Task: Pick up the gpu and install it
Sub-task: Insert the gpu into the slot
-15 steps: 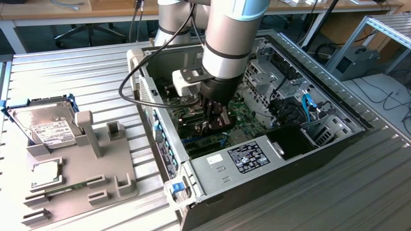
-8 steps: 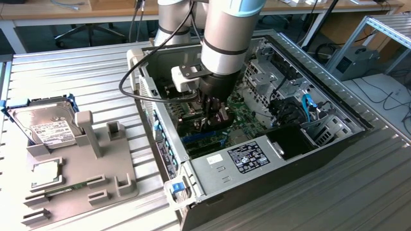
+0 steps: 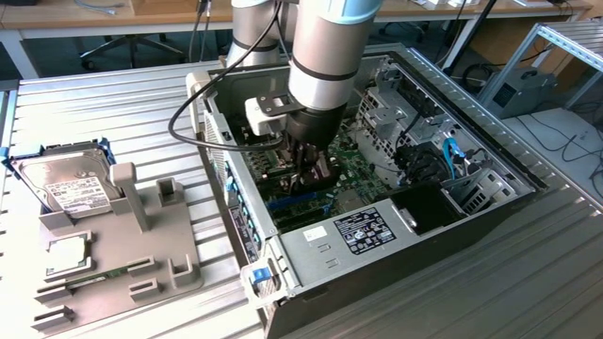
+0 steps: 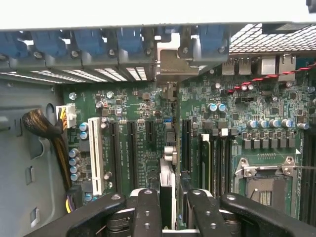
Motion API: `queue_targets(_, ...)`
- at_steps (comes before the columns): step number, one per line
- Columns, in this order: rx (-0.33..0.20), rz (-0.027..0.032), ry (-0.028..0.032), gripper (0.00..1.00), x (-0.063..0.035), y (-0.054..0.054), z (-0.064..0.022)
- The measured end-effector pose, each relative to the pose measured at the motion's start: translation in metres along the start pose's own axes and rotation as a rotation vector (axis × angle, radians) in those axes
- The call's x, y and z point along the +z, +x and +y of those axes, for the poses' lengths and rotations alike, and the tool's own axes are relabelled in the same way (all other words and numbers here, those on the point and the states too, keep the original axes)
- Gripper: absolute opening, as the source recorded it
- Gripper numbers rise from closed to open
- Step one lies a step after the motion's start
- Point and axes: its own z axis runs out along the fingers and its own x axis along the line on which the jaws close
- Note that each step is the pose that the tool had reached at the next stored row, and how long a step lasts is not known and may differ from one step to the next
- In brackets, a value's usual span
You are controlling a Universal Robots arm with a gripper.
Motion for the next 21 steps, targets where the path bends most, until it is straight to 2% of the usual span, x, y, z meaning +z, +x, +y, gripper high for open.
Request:
queue_targets(5,0.000,0.0009,0.0000,0.26,0.0002,0.0008,0.0007)
queue_targets(8,0.000,0.0070,0.0001,0.26,0.0003,0.0016,0.0007)
queue_targets(11,0.000,0.0104,0.0003,0.26,0.0009,0.0017,0.0008)
queue_targets(16,0.000,0.0246,0.0007,0.26,0.0020,0.0008,0.0010)
queue_targets(21,0.000,0.0229,0.0007,0.26,0.0022,-0.0022,0.0022)
